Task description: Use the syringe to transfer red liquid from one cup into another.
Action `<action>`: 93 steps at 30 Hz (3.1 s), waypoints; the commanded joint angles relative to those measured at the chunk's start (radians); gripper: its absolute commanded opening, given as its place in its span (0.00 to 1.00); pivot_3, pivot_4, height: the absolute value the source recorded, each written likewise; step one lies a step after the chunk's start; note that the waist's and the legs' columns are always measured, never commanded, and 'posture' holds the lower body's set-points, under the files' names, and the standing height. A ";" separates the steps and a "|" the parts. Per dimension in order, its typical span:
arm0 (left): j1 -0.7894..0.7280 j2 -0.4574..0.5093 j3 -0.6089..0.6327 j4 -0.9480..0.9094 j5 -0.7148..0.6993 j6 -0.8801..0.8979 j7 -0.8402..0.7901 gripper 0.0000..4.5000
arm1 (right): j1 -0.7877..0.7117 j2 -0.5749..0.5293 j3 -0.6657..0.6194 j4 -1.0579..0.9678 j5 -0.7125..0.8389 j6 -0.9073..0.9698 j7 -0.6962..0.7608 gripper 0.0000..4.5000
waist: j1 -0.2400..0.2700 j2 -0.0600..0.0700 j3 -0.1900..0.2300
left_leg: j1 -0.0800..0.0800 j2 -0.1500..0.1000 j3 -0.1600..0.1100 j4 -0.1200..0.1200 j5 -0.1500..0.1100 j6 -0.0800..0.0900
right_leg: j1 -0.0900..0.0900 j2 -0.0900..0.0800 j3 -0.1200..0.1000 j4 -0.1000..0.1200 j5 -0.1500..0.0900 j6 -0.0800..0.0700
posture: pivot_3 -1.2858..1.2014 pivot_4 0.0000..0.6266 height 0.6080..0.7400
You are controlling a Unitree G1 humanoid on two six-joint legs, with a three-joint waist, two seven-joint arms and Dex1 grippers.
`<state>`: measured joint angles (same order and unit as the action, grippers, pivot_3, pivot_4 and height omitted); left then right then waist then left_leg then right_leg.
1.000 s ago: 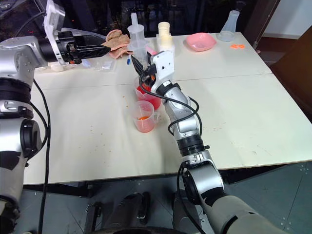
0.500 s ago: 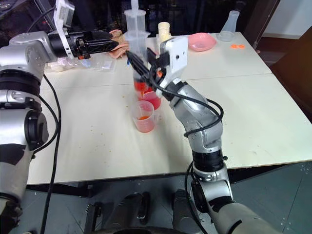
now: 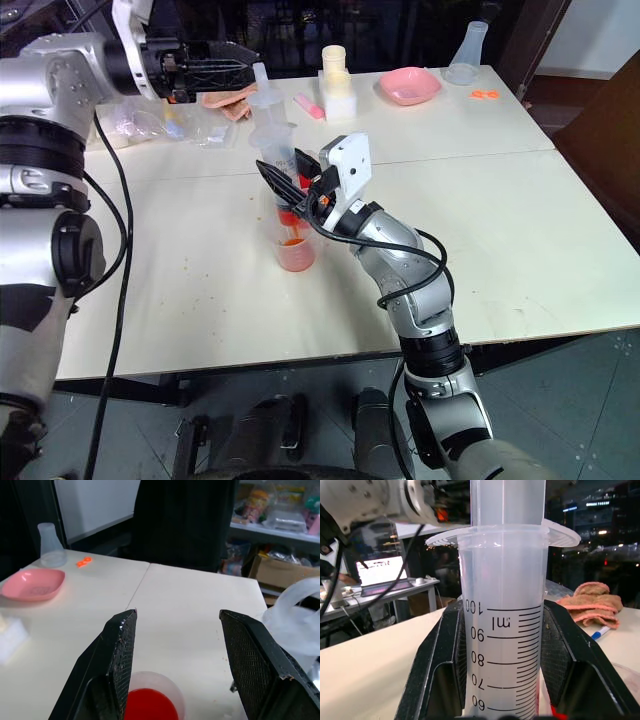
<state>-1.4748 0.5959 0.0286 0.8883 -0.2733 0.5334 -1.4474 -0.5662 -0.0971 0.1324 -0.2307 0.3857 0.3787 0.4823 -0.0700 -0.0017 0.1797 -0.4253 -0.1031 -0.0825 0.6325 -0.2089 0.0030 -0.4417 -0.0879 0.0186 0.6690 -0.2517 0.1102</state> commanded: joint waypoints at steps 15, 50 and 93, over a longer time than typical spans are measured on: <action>0.056 0.085 0.018 -0.179 -0.074 0.178 -0.048 0.62 | -0.031 0.011 0.015 0.100 -0.067 -0.167 0.055 0.30 | 0.001 0.000 0.000 | 0.000 0.000 -0.001 0.000 0.000 0.000 | 0.000 0.000 0.000 0.000 0.000 0.000 | 0.52 0.24 1.00; 0.082 -0.049 -0.036 -0.170 -0.063 0.093 -0.040 0.32 | -0.038 -0.003 0.009 0.108 -0.089 -0.158 0.053 0.30 | 0.002 0.000 0.000 | 0.000 0.000 0.000 0.000 0.000 0.000 | 0.000 0.000 0.000 0.000 0.000 0.000 | 0.52 0.24 1.00; 0.164 -0.043 -0.079 -0.316 -0.088 0.169 -0.091 0.01 | -0.091 0.069 -0.044 -0.035 0.036 0.041 -0.045 0.30 | 0.002 0.000 0.000 | 0.000 0.000 -0.001 0.000 0.000 0.000 | 0.000 0.000 0.000 0.000 0.000 0.000 | 0.52 0.24 1.00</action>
<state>-1.3258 0.5643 -0.0248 0.6068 -0.3403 0.6937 -1.5028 -0.5938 -0.0563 0.1163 -0.1968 0.3889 0.4442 0.4569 -0.0675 -0.0021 0.1799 -0.4254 -0.1030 -0.0832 0.6329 -0.2086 0.0025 -0.4414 -0.0879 0.0189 0.6688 -0.2517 0.1101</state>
